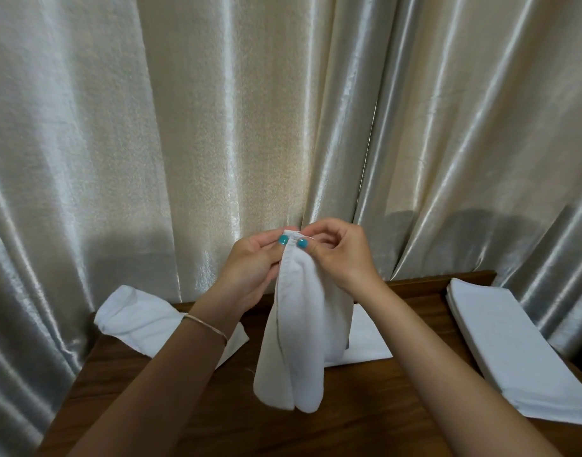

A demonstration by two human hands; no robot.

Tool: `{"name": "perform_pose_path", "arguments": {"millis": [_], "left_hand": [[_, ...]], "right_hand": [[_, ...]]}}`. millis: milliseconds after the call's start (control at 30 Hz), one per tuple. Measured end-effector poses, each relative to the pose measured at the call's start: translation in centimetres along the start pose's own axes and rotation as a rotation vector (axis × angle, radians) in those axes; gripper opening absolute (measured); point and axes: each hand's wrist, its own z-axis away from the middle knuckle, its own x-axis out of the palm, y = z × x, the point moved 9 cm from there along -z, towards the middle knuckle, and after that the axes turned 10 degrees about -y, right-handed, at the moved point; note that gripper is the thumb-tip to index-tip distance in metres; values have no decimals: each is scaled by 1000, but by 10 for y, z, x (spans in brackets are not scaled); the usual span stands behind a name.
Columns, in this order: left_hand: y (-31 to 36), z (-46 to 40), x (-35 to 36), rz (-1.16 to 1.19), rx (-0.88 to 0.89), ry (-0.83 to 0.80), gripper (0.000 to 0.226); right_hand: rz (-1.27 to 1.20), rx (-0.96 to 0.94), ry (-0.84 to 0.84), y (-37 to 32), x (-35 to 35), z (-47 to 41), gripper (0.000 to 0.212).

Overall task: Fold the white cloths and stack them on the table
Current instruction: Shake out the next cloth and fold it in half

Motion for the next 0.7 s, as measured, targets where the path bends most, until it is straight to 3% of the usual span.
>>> {"name": "perform_pose_path", "arguments": {"millis": [267, 700], "left_hand": [[7, 5, 7, -185, 17, -32, 24], [10, 8, 11, -210, -23, -79, 23]], "right_hand": [[56, 35, 4, 0, -3, 0, 13], [-15, 124, 28, 11, -8, 3, 18]]}}
